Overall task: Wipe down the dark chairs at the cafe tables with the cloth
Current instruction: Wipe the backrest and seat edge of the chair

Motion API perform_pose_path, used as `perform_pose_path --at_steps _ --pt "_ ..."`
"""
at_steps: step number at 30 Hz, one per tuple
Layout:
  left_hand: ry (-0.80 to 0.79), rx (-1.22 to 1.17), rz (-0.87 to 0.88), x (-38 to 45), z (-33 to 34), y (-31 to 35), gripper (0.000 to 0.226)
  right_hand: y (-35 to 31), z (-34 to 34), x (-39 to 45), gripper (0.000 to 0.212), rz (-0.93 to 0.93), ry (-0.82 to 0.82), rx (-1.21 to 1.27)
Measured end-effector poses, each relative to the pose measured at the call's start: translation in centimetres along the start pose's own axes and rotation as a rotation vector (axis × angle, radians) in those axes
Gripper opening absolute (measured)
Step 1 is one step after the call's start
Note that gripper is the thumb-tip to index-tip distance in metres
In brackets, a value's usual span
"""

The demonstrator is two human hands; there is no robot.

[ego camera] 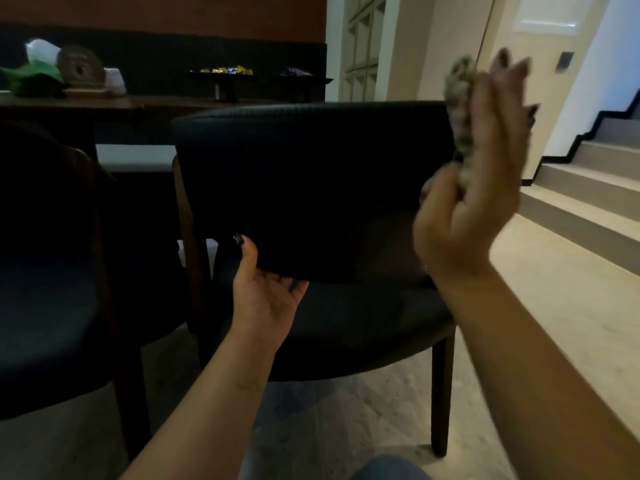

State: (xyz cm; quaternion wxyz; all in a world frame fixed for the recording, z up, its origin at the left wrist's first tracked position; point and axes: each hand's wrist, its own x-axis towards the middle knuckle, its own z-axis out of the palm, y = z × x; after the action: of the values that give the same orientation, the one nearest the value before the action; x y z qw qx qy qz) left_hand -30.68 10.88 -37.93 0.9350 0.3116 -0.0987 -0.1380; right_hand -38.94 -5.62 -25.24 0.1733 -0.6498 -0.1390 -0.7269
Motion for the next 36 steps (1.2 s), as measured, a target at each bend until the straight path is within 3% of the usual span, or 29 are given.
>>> perform_pose_path --at_steps 3,8,16,19,23,24,27,30,33,36 --pt "-0.012 0.009 0.012 0.3 -0.4 0.0 0.068 -2.7 2.3 -0.2 0.045 0.154 0.125 -0.073" --pt "-0.024 0.015 0.008 0.8 -0.5 0.2 0.069 -3.8 2.2 2.1 0.030 0.117 0.113 -0.177" --pt "0.056 0.021 -0.009 1.0 0.2 0.2 0.070 -11.1 7.4 5.2 0.048 0.004 -0.370 -0.393" --pt "0.022 0.038 -0.016 1.2 -0.4 0.4 0.053 -12.6 9.7 4.8 0.044 -0.094 -0.464 -0.355" --pt "-0.046 0.059 -0.012 1.0 -1.0 0.9 0.062 -10.7 7.4 4.5 0.051 -0.174 -0.559 -0.341" --pt "-0.062 0.069 -0.024 0.9 -1.0 1.0 0.059 -10.0 6.7 4.3 0.044 -0.214 -0.566 -0.330" --pt "0.000 0.180 -0.060 0.5 -1.8 1.2 0.046 -8.2 5.5 3.1 0.032 -0.290 -0.380 -0.122" --pt "0.153 0.290 -0.122 -0.8 -5.9 1.3 0.032 -9.3 5.0 -2.5 0.036 -0.190 -0.354 0.155" --pt "0.303 0.356 -0.121 -3.1 -11.9 1.6 0.028 -10.7 5.0 -12.7 0.038 -0.089 -0.693 0.225" --pt "0.504 0.308 -0.161 -4.8 -16.2 1.7 0.031 -9.4 7.0 -18.8 0.051 0.316 -0.795 0.253"
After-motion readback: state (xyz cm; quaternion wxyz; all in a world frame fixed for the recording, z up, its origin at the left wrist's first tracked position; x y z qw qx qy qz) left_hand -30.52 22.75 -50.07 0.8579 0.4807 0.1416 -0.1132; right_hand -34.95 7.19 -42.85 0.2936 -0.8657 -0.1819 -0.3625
